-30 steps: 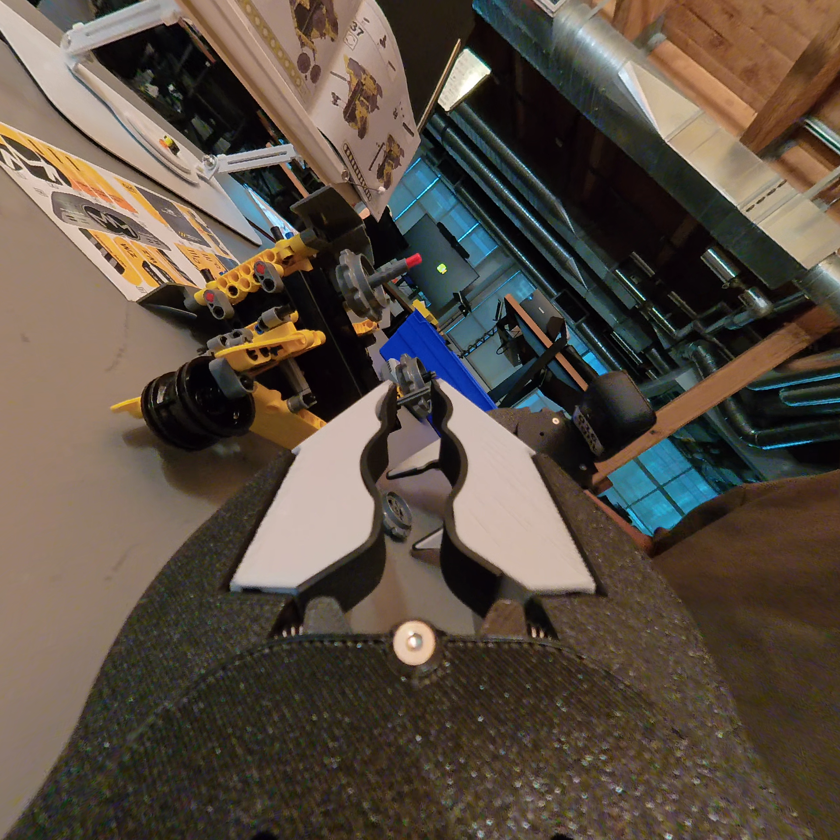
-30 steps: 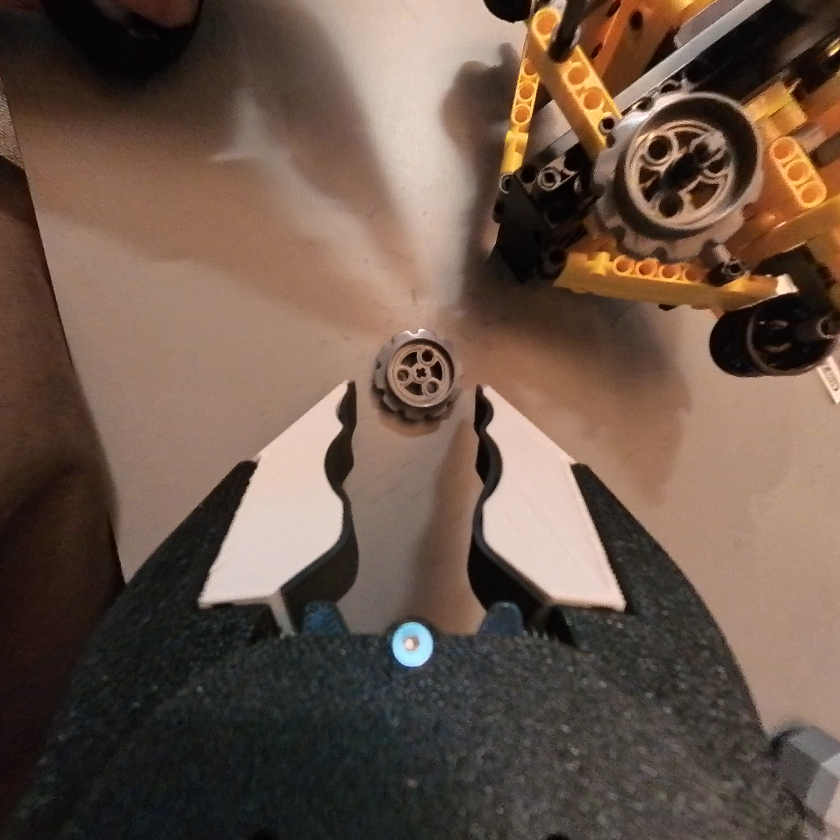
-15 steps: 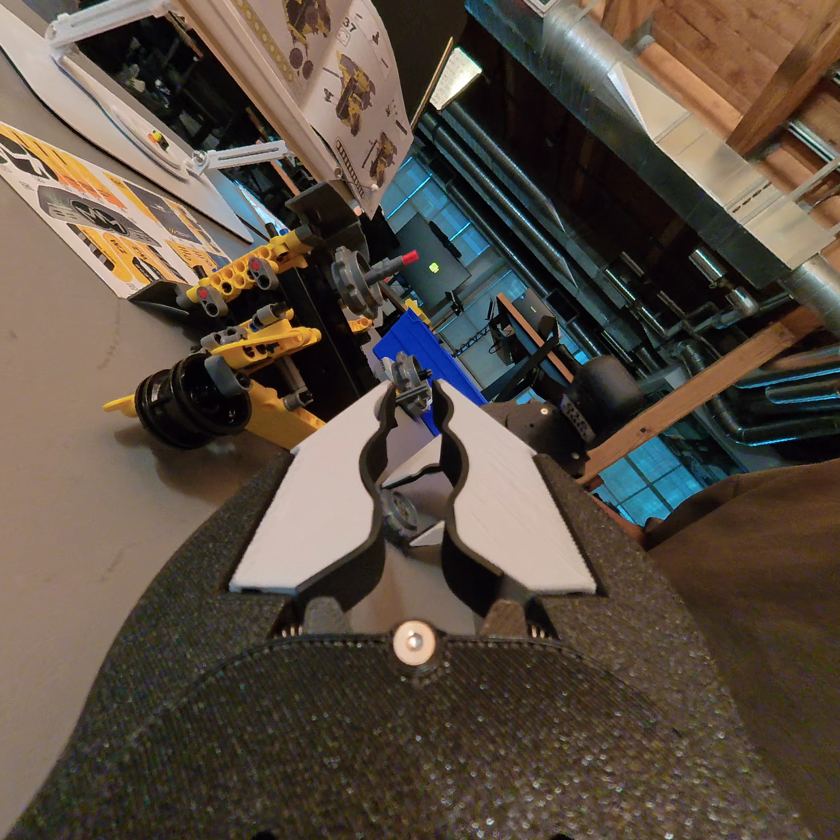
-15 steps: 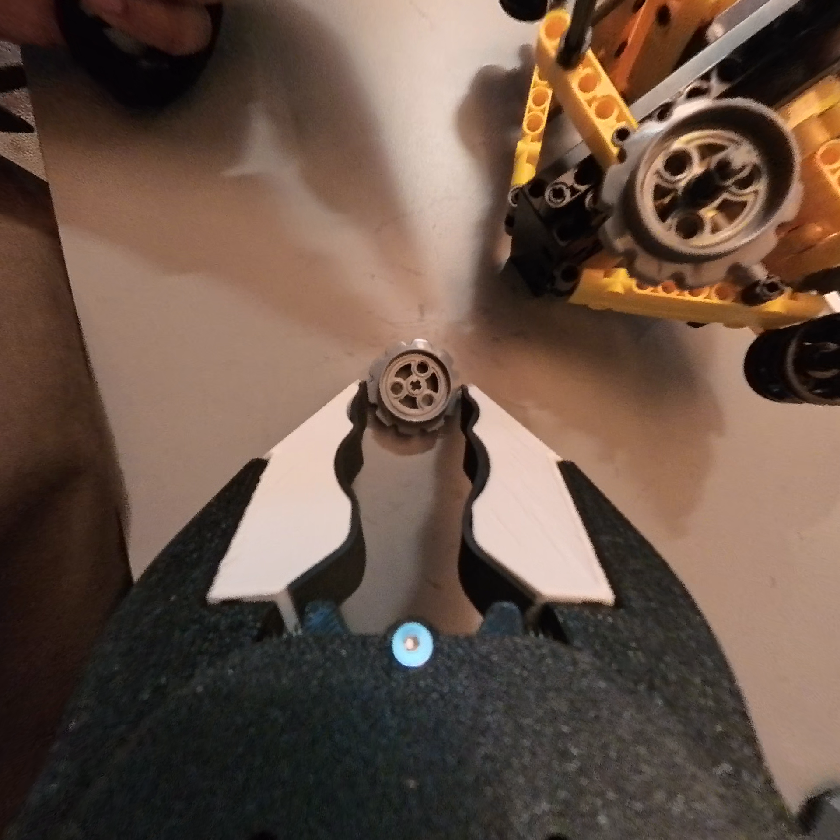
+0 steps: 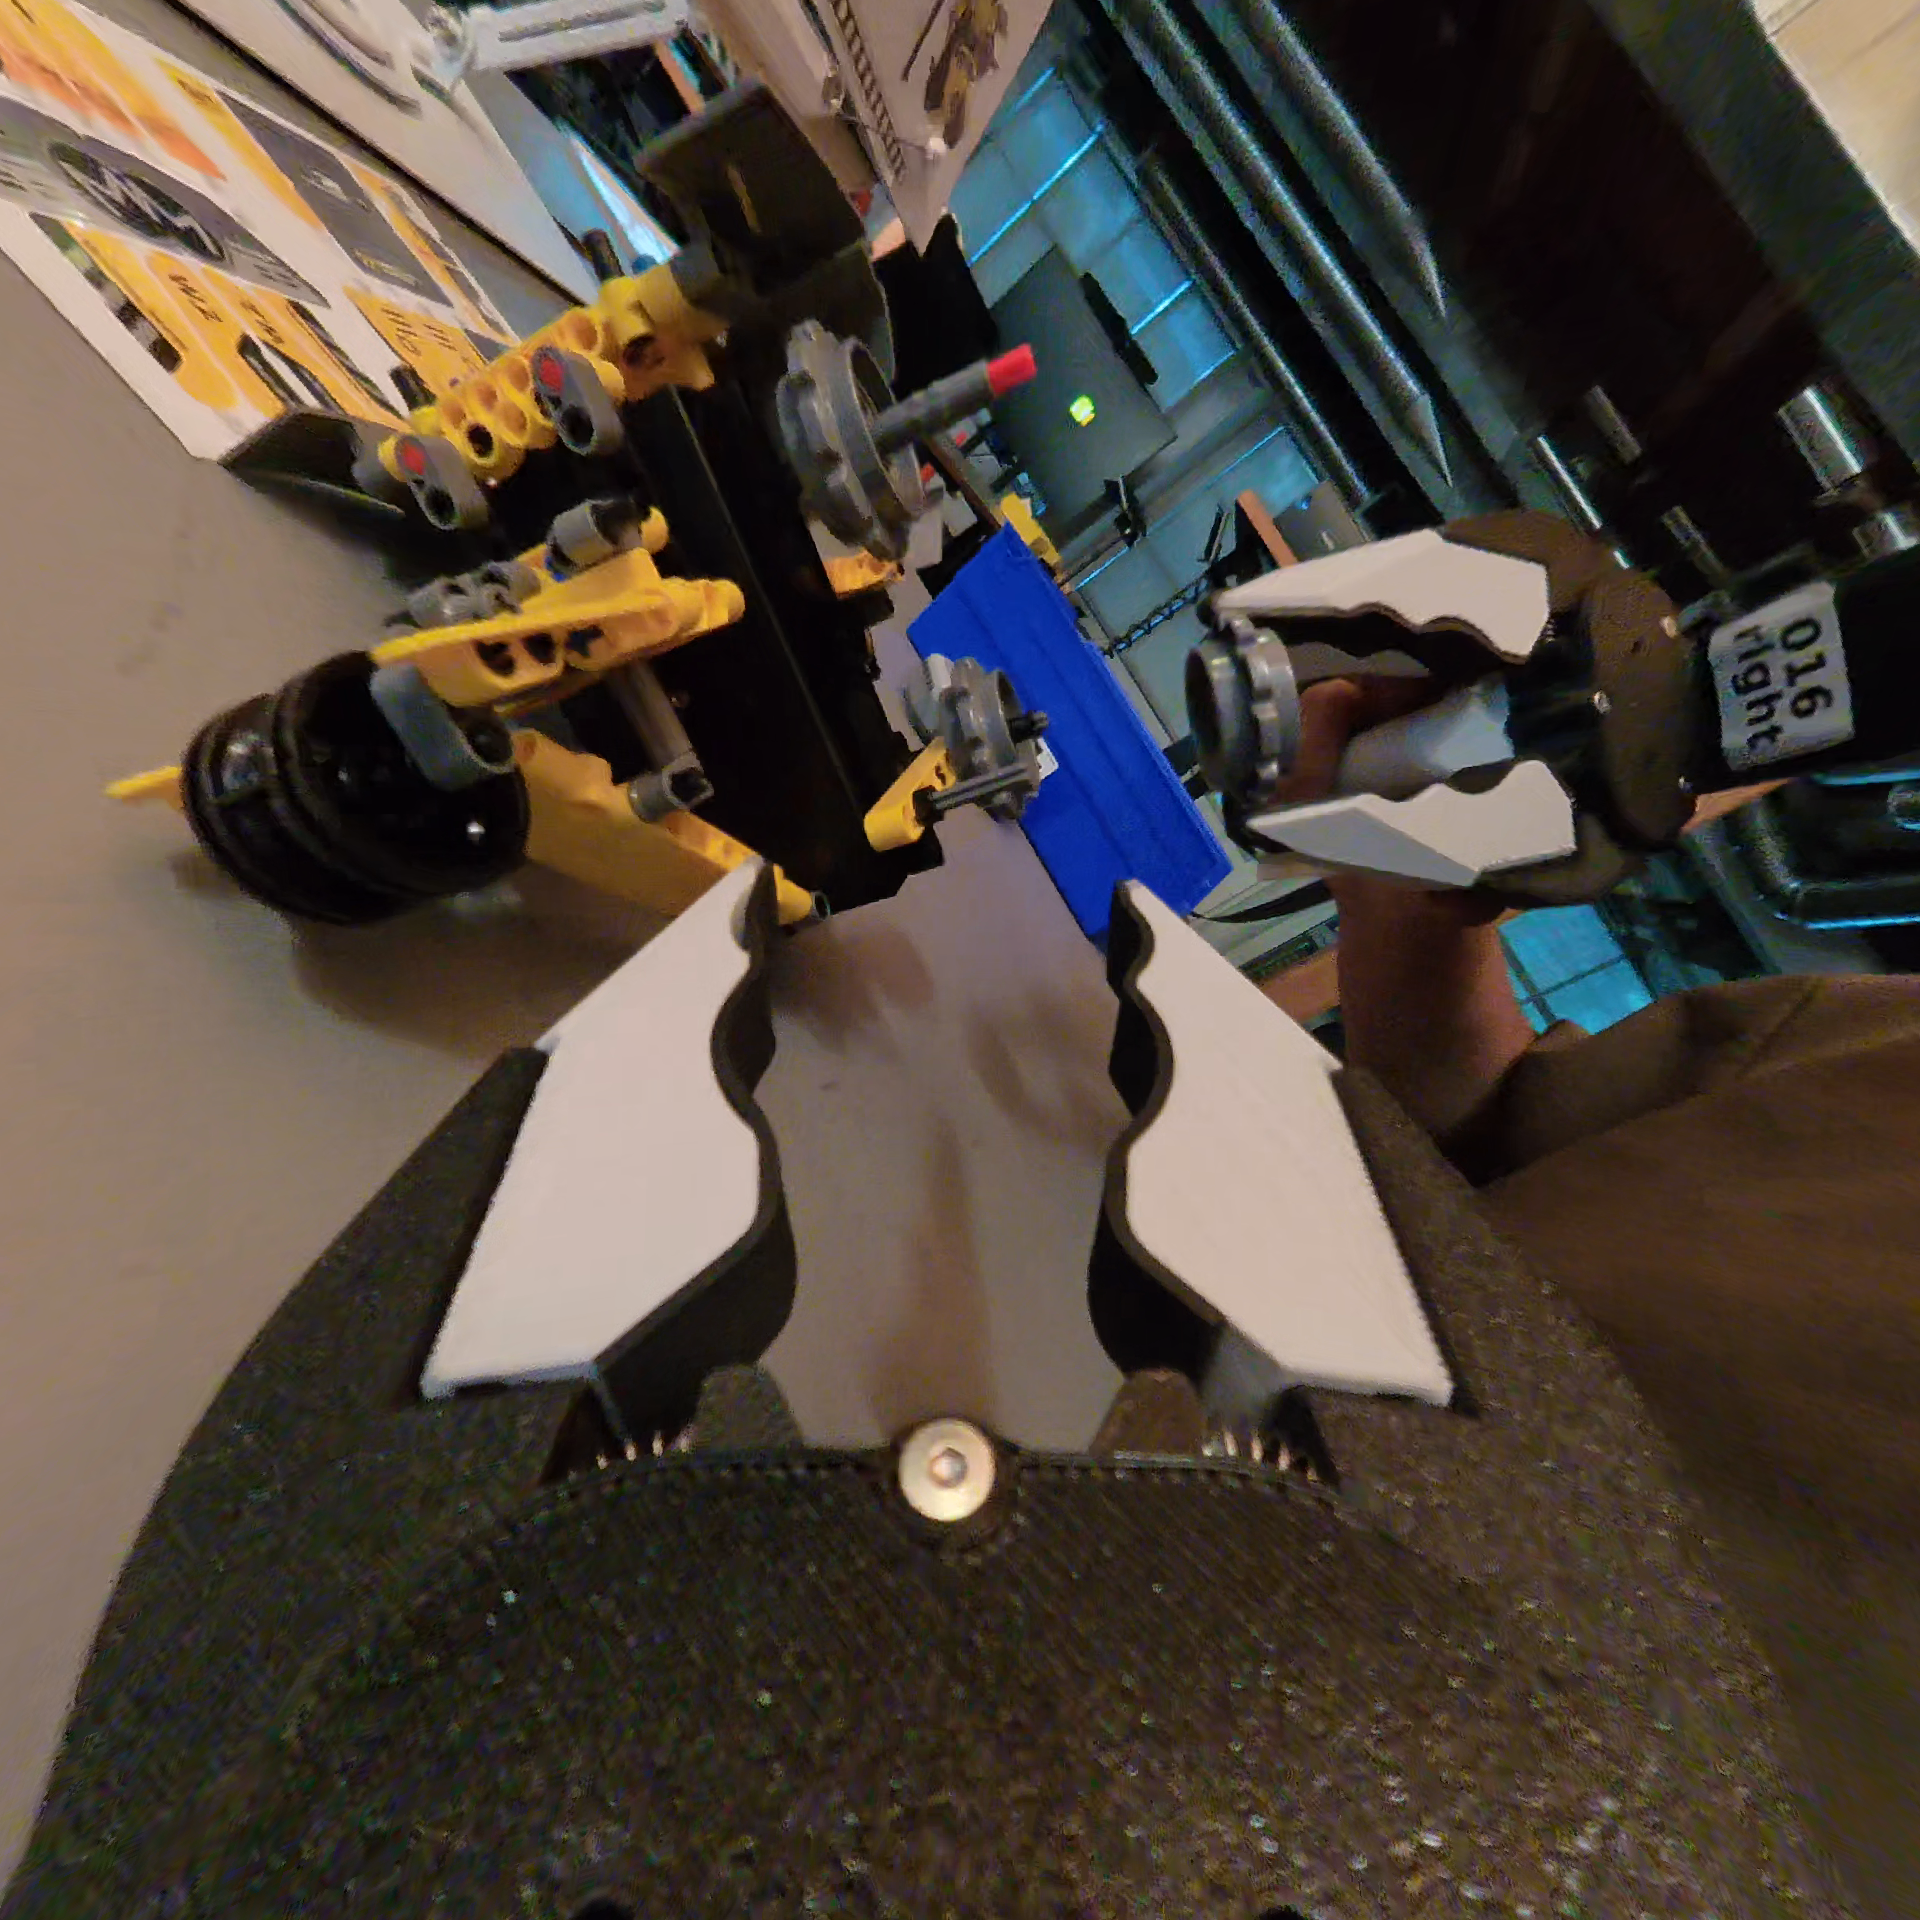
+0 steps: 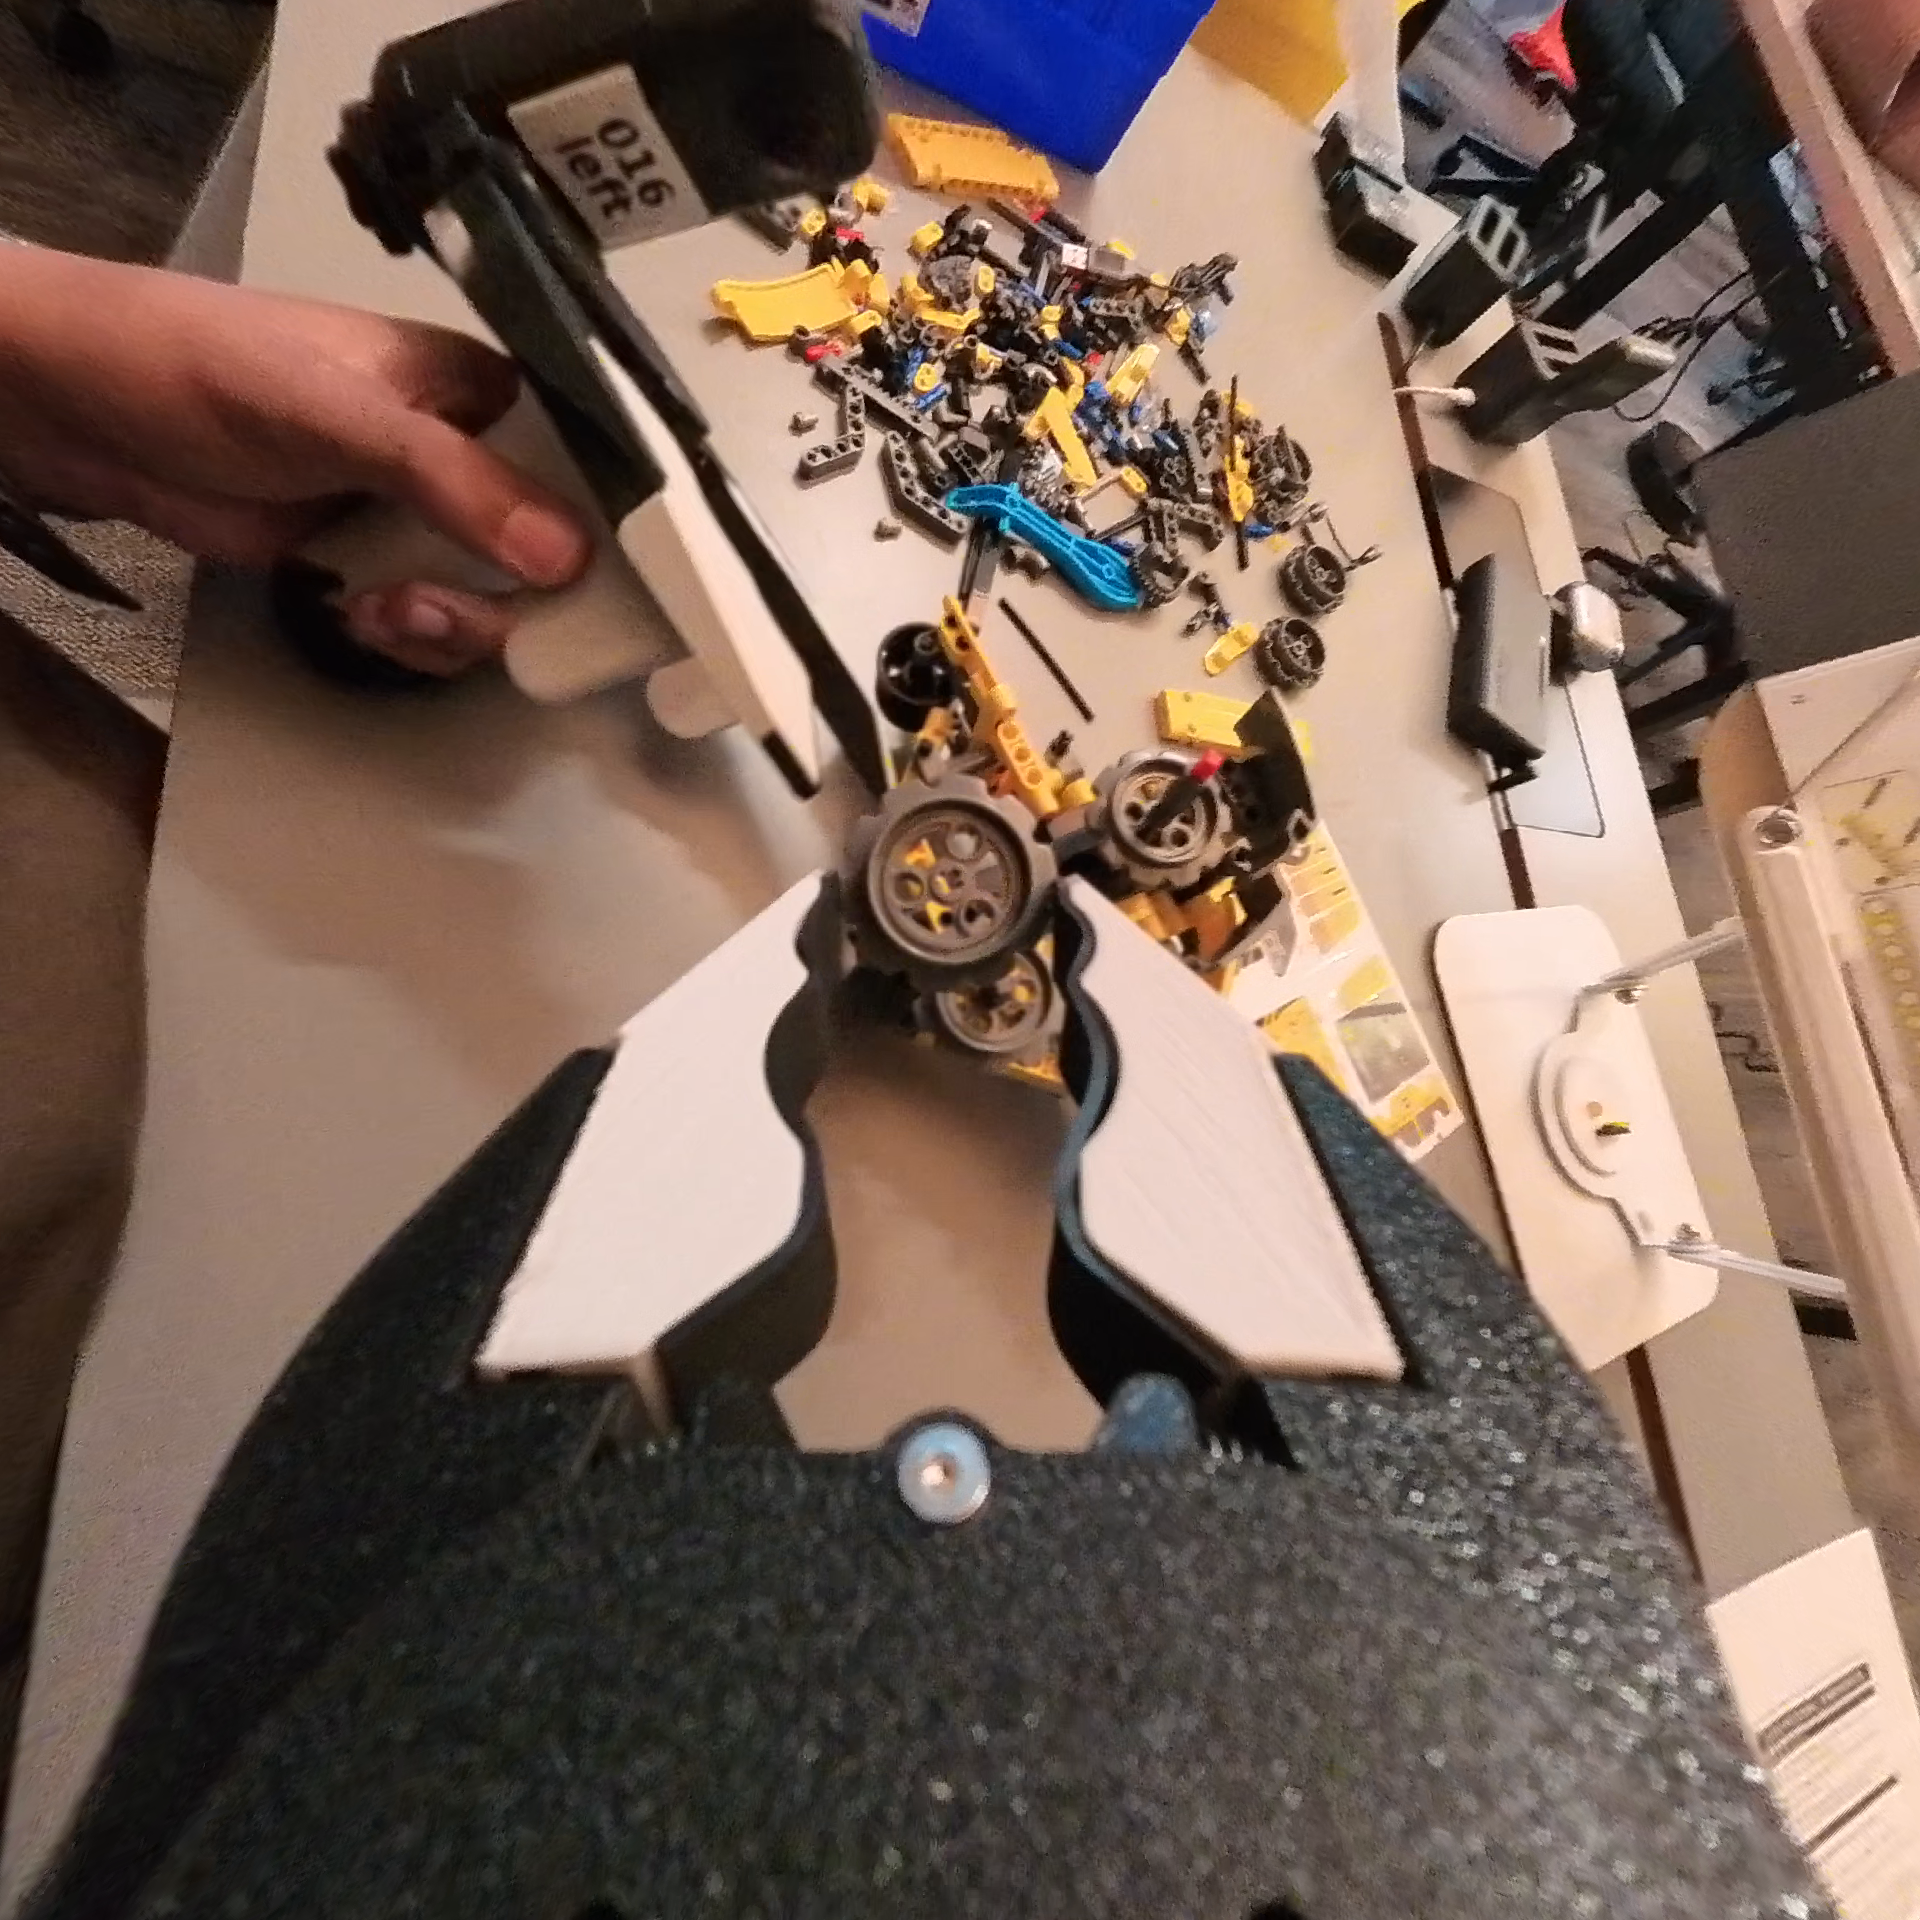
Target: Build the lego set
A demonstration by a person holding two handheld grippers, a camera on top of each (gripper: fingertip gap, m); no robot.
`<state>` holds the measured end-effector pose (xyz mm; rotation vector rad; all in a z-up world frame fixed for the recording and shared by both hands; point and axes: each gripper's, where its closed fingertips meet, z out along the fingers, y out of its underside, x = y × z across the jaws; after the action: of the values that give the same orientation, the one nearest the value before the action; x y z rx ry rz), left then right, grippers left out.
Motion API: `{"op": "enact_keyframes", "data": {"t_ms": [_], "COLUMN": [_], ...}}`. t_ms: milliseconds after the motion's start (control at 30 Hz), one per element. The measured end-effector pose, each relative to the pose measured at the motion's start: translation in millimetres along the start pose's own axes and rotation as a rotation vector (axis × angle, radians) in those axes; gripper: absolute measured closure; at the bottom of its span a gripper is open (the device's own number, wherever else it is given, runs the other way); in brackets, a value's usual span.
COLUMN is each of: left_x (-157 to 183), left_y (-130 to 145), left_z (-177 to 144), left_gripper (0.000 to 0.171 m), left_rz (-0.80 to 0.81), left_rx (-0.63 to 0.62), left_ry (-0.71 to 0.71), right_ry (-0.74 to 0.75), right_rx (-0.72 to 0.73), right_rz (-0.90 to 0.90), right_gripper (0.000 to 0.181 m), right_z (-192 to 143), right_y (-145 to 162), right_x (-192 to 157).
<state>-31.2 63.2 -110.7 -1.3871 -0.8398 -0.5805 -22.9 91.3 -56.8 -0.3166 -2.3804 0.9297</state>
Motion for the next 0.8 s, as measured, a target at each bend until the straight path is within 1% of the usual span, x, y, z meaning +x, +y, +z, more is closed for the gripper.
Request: {"op": "enact_keyframes", "data": {"t_ms": [133, 300, 567, 633, 733, 800], "left_x": [2.8, 9.0, 2.1, 2.4, 9.0, 7.5], "left_y": [4.4, 0.6, -2.5, -2.0, -1.3, -2.3], "left_z": [10.2, 16.6, 17.2, 17.1, 15.2, 13.0], "left_gripper": [0.114, 0.127, 0.146, 0.146, 0.137, 0.136], "left_rz": [-0.029, -0.05, -0.103, -0.125, -0.141, -0.14], "left_rx": [-0.016, 0.002, 0.002, -0.008, -0.032, -0.036], "left_ry": [0.029, 0.096, 0.092, 0.107, 0.17, 0.167], "right_ry": [-0.014, -0.02, -0.068, -0.089, -0.127, -0.14], "right_rx": [0.01, -0.011, -0.049, -0.057, -0.053, -0.043], "right_rz": [0.009, -0.033, -0.045, -0.049, -0.048, -0.049], "right_gripper": [0.142, 0.142, 0.142, 0.142, 0.142, 0.141], "right_z": [5.0, 11.0, 21.7, 25.5, 31.2, 34.0], "right_y": [-1.3, -2.8, -1.1, 1.2, 3.5, 2.8], "right_x": [3.8, 2.8, 2.1, 1.5, -1.5, -2.8]}}
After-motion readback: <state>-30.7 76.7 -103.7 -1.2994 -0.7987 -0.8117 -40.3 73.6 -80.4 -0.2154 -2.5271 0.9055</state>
